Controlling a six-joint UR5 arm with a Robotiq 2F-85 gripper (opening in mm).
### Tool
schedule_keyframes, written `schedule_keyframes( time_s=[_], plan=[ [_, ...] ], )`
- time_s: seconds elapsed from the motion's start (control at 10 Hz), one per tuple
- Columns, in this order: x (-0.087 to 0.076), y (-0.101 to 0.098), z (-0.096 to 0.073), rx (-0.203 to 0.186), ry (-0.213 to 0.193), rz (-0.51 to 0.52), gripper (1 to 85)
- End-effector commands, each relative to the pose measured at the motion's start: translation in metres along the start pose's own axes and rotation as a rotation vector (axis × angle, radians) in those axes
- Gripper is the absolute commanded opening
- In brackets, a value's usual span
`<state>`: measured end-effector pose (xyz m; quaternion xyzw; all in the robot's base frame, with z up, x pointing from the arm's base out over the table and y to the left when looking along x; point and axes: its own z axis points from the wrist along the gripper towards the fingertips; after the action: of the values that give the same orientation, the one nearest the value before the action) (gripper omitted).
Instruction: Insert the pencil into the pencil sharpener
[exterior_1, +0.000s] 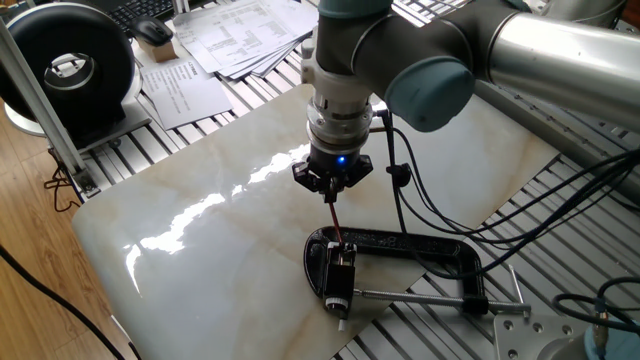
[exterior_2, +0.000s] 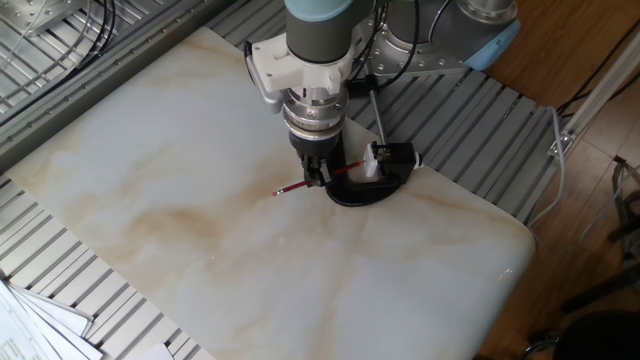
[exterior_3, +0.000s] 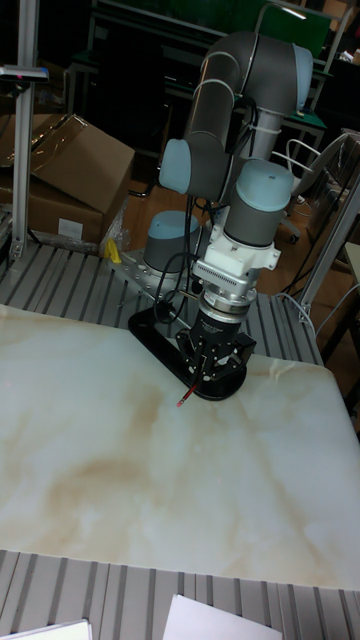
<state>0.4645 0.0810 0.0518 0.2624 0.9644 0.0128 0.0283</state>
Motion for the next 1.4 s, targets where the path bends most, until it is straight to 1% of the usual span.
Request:
schedule_keyframes(
  time_s=[0.0,0.3,0.6,1.0,1.3],
  plan=[
    [0.0017,0.0023,-0.0011,-0.011,0.002,0.007,1.3],
    [0.0013,0.0013,-0.0026,-0.011,0.002,0.005,1.3],
    [0.0034,0.0056,-0.0041,-0.030,0.011,0.011,1.3],
    [0.0036,0.0042,-0.0063,-0.025,0.010,0.008,1.3],
    [0.0092,0.0037,-0.0110,-0.027,0.020,0.004,1.3]
  ],
)
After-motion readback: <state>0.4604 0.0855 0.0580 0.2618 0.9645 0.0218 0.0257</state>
